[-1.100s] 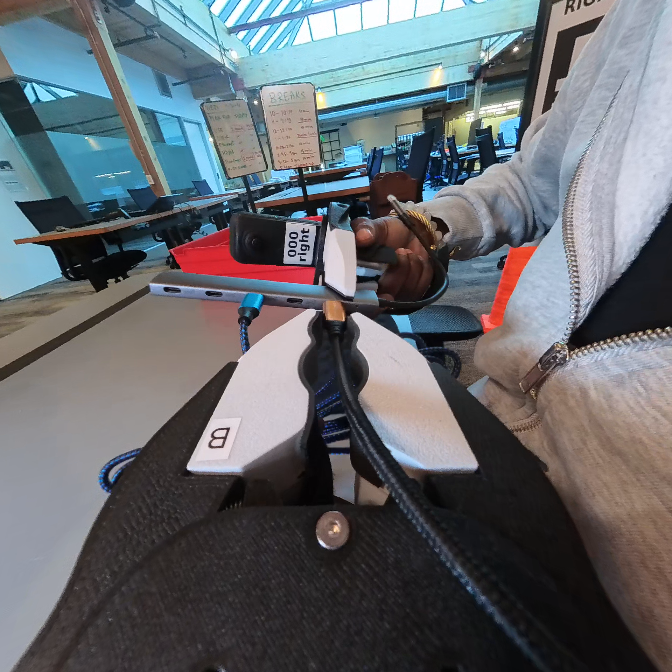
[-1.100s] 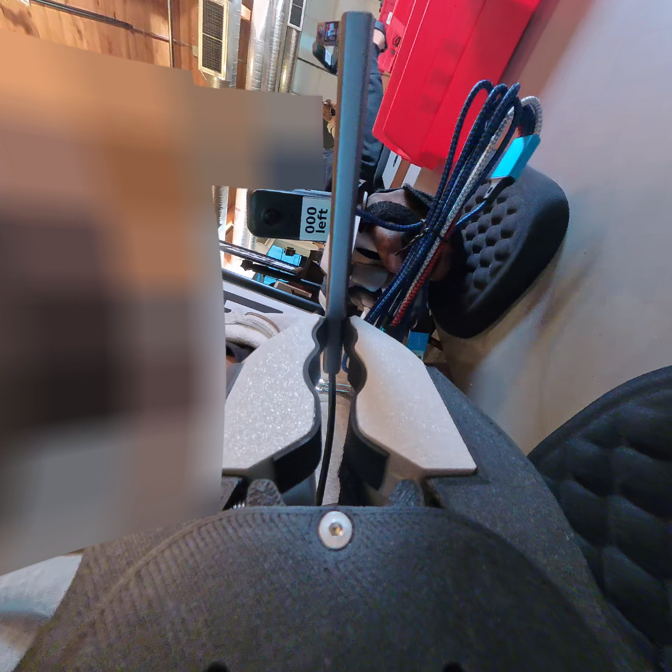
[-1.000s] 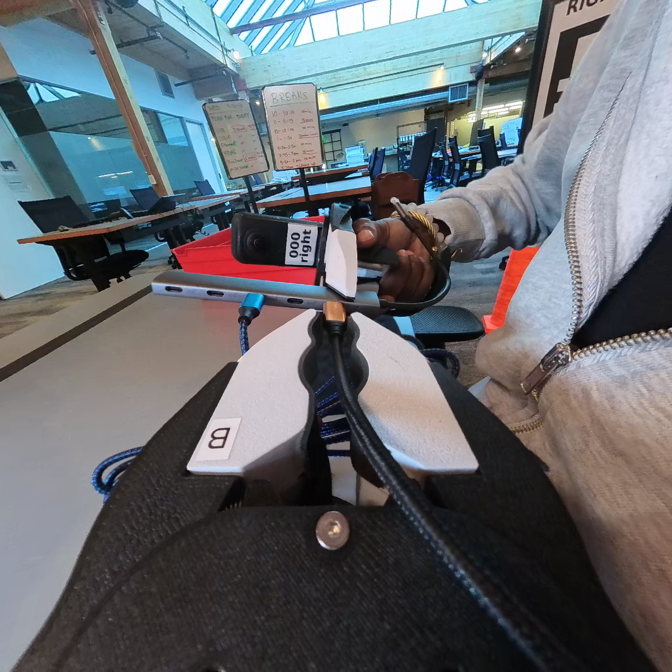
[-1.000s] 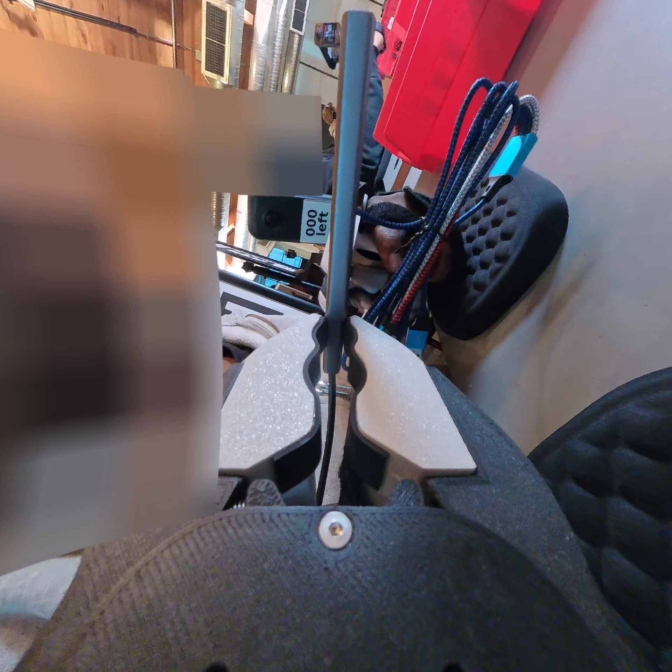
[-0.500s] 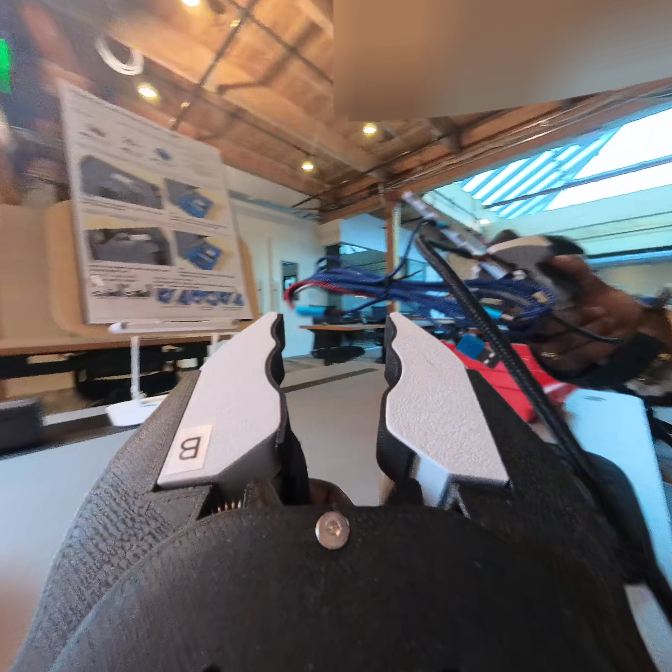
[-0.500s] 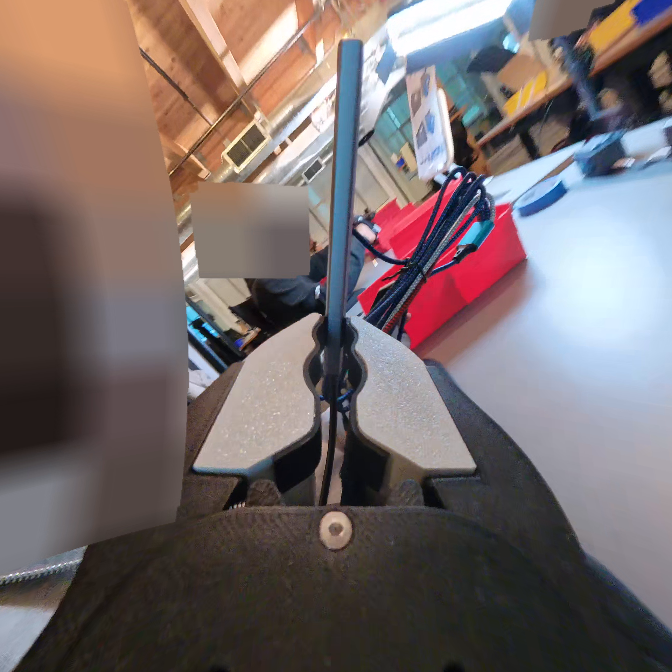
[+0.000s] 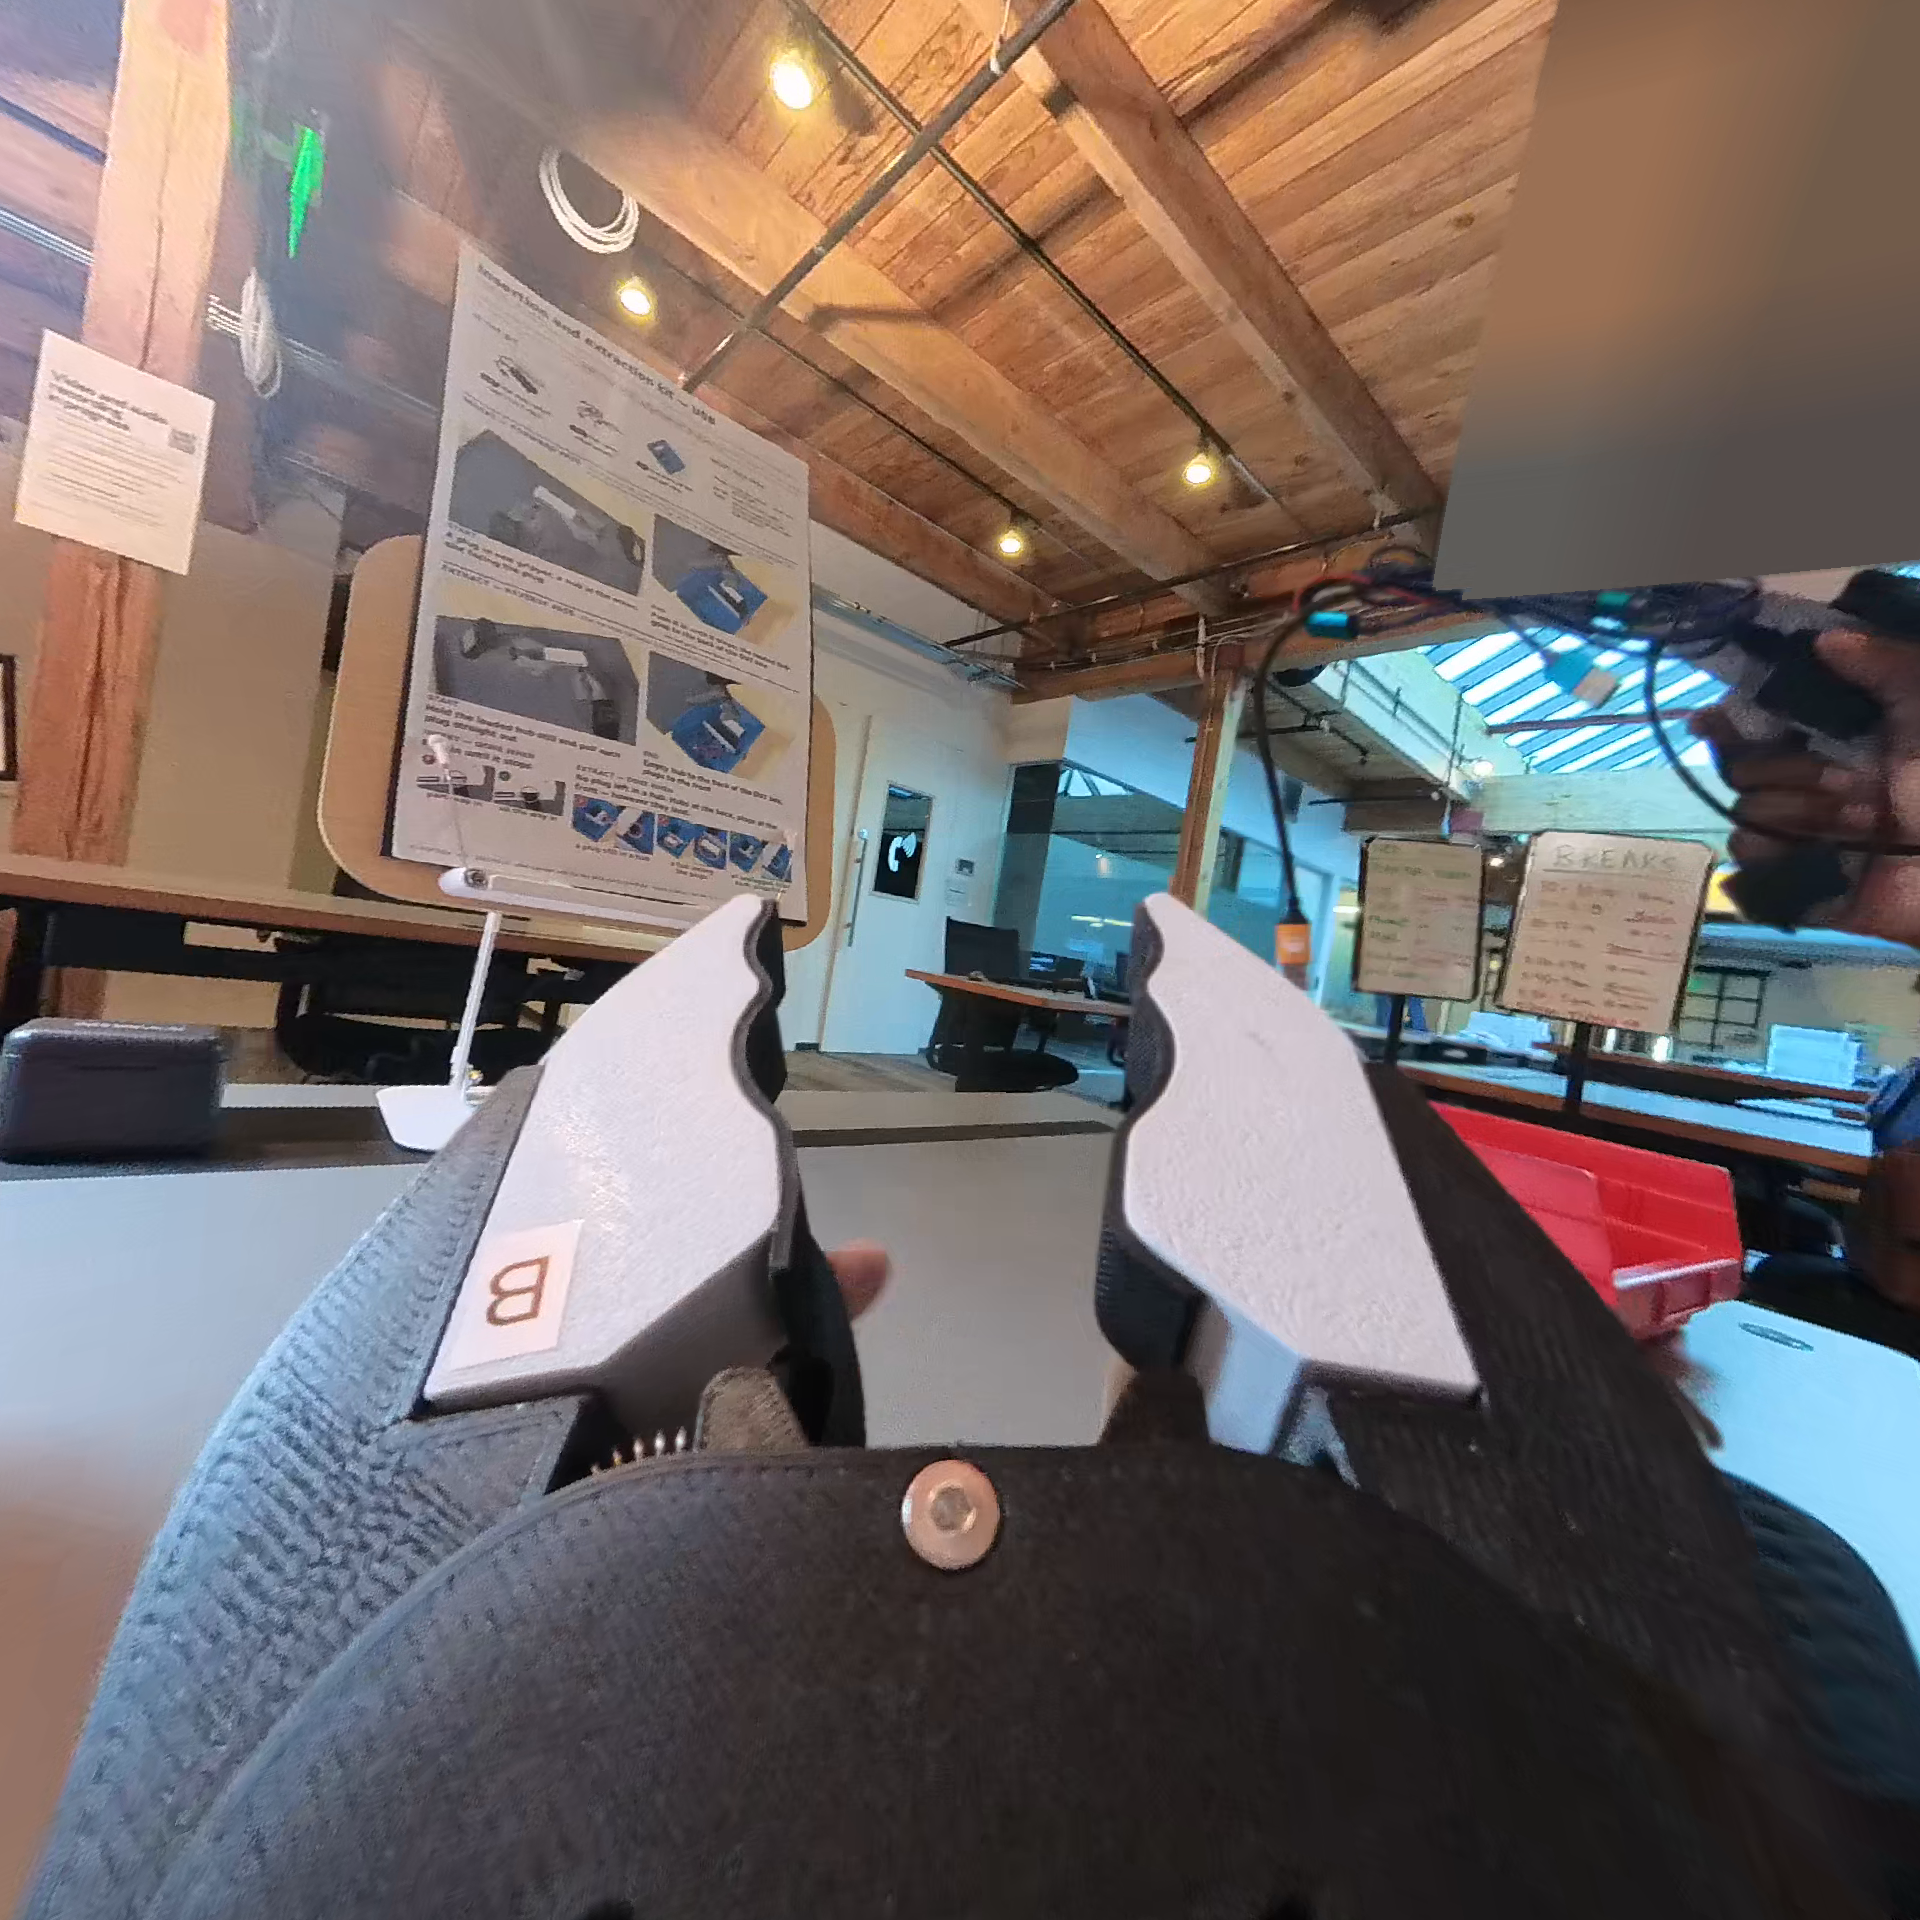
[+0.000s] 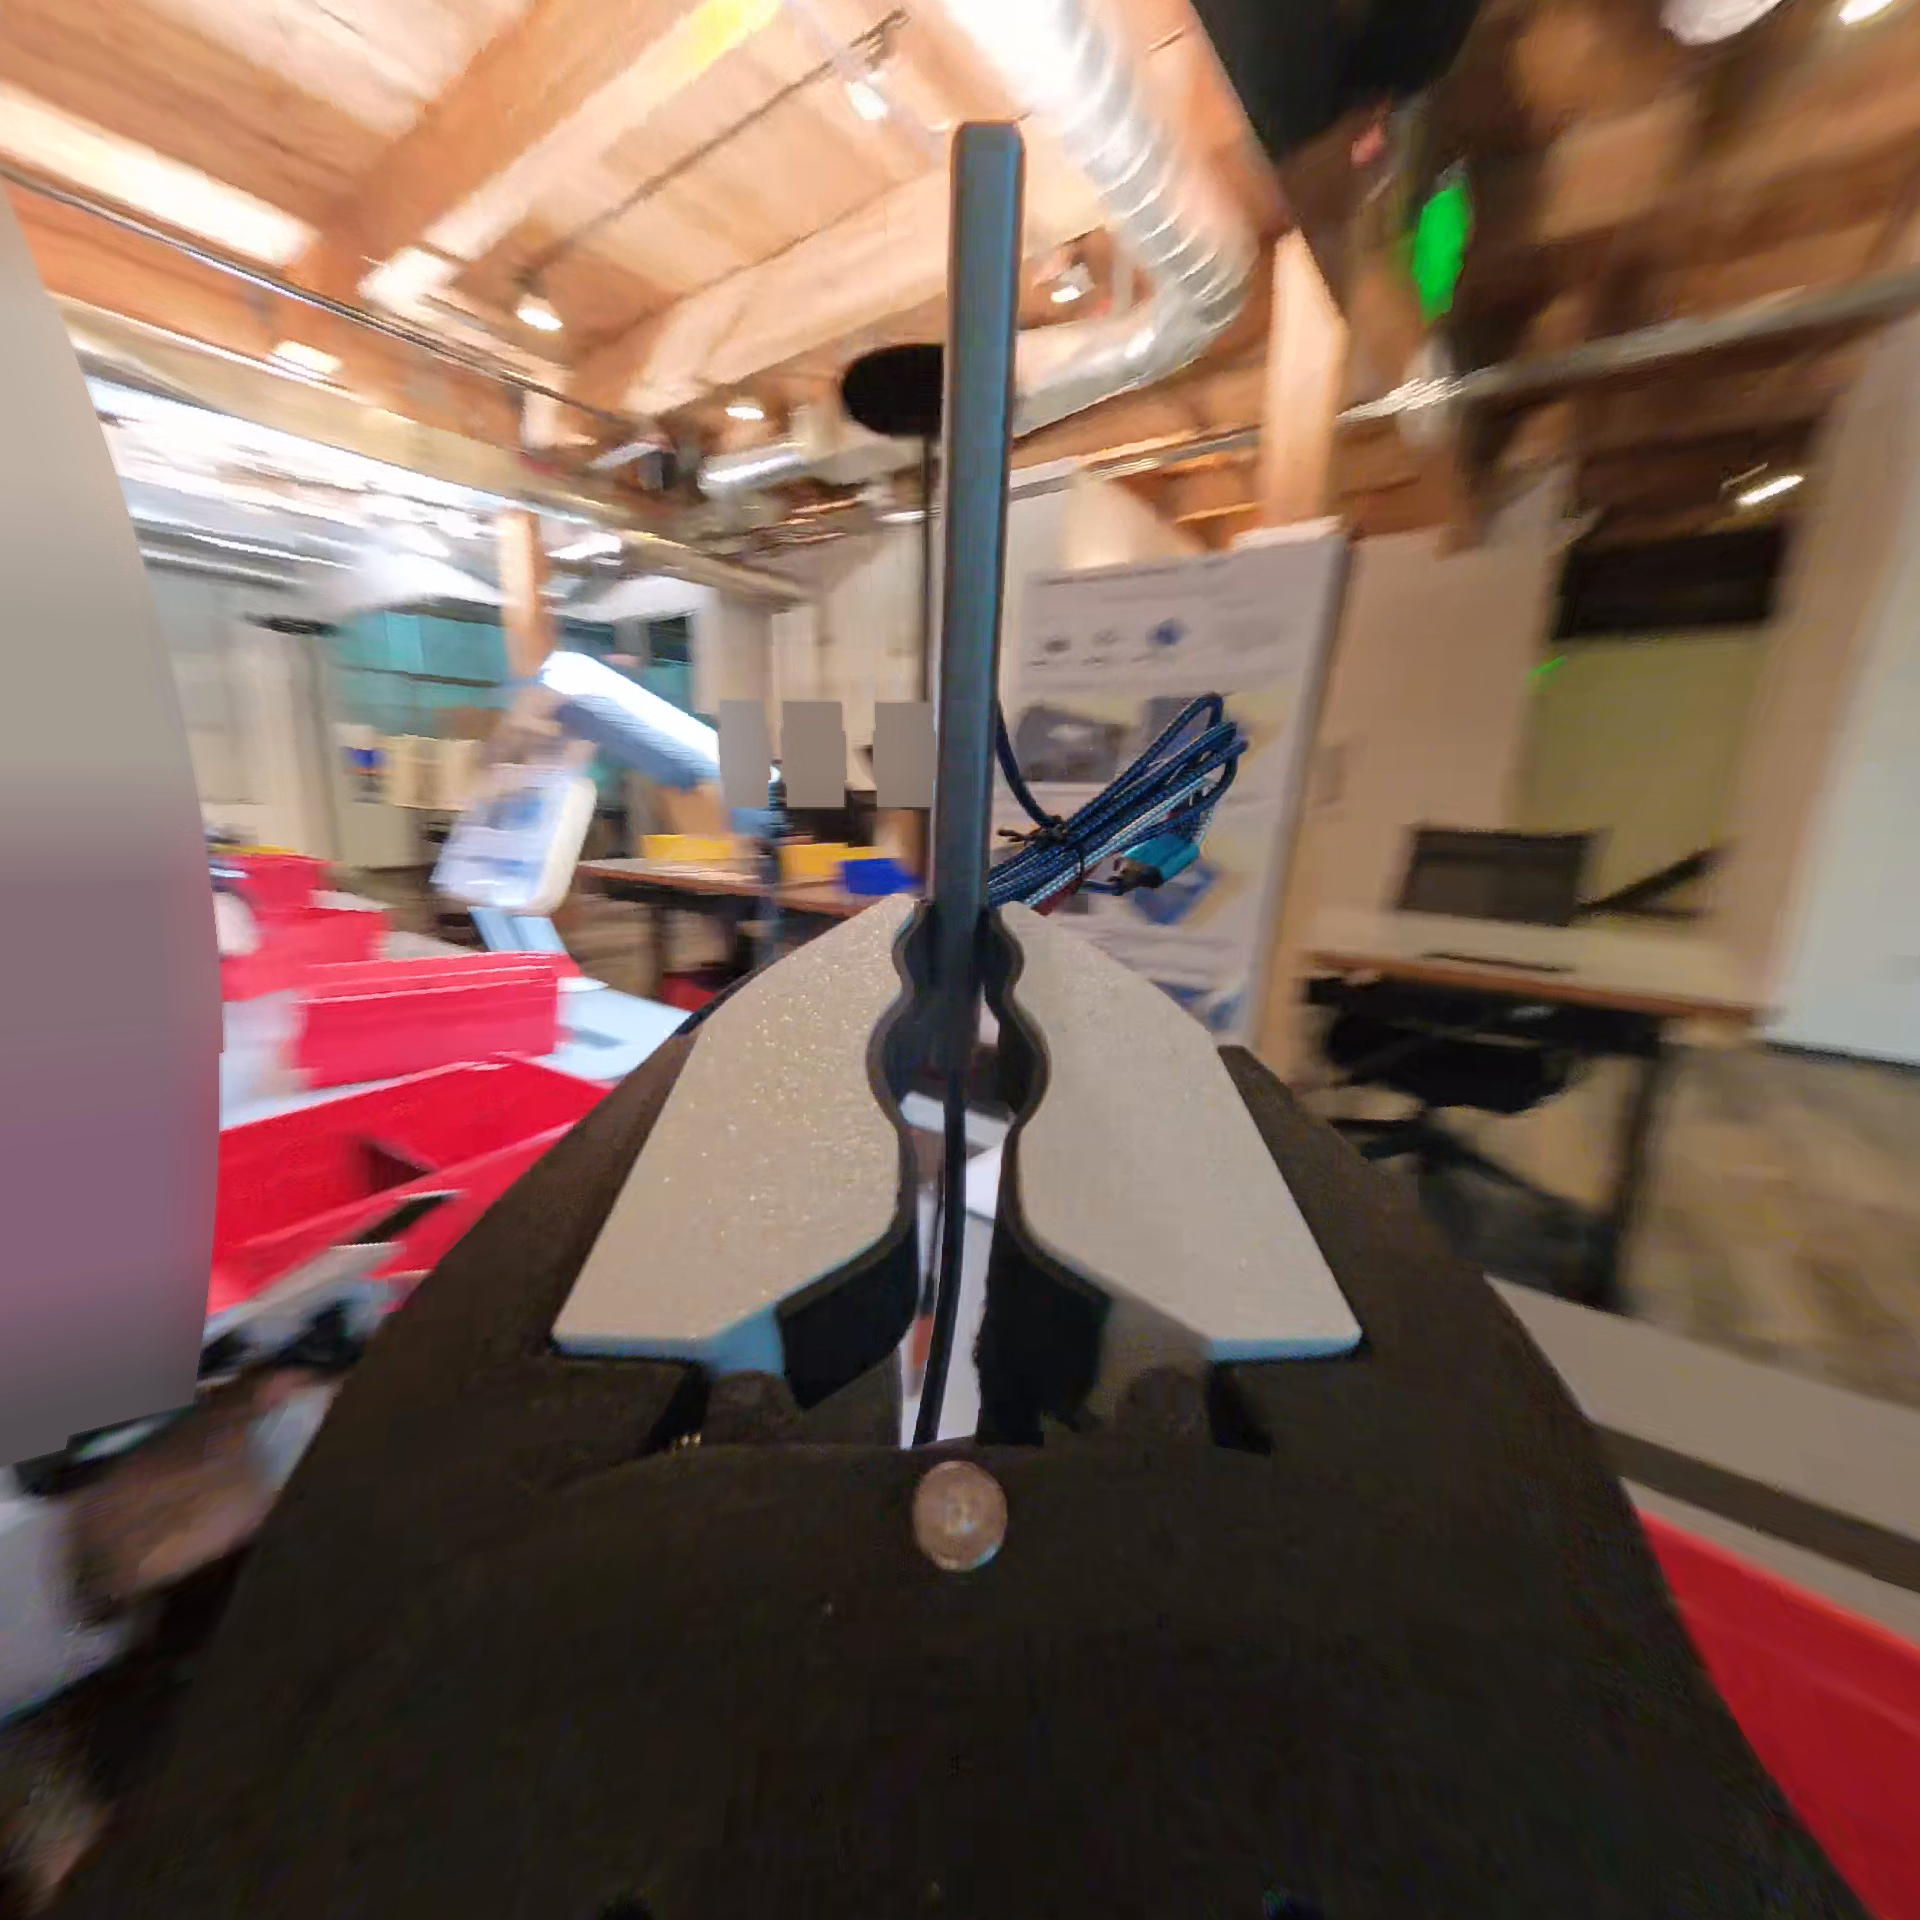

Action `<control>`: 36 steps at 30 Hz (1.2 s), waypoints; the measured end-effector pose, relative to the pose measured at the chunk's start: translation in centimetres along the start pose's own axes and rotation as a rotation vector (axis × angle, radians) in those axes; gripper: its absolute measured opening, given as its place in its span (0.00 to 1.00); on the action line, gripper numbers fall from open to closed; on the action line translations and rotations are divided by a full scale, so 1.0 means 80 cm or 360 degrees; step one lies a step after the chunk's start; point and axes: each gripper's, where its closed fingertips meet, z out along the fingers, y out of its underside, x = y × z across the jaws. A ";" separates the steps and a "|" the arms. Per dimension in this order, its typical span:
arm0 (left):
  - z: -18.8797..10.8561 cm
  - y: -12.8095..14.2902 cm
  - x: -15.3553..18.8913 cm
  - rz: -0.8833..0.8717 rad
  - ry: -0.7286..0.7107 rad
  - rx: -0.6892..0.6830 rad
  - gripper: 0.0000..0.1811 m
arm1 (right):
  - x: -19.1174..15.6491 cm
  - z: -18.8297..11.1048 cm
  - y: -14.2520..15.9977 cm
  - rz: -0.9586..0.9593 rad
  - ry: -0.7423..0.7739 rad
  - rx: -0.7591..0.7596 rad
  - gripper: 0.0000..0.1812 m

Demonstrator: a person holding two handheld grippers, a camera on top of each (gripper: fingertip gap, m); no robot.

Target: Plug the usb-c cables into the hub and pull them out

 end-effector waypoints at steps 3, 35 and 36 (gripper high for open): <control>0.000 -0.008 0.002 -0.0030 0.0023 0.0066 0.44 | 0.040 -0.028 -0.011 -0.0319 0.0337 -0.0017 0.05; 0.003 -0.007 0.020 -0.0049 0.0131 0.0068 0.60 | 0.305 -0.109 0.304 -0.0723 0.0831 -0.1856 0.43; 0.003 -0.008 0.020 -0.0049 0.0134 0.0068 0.60 | 0.302 -0.103 0.297 -0.0649 0.0831 -0.1765 0.51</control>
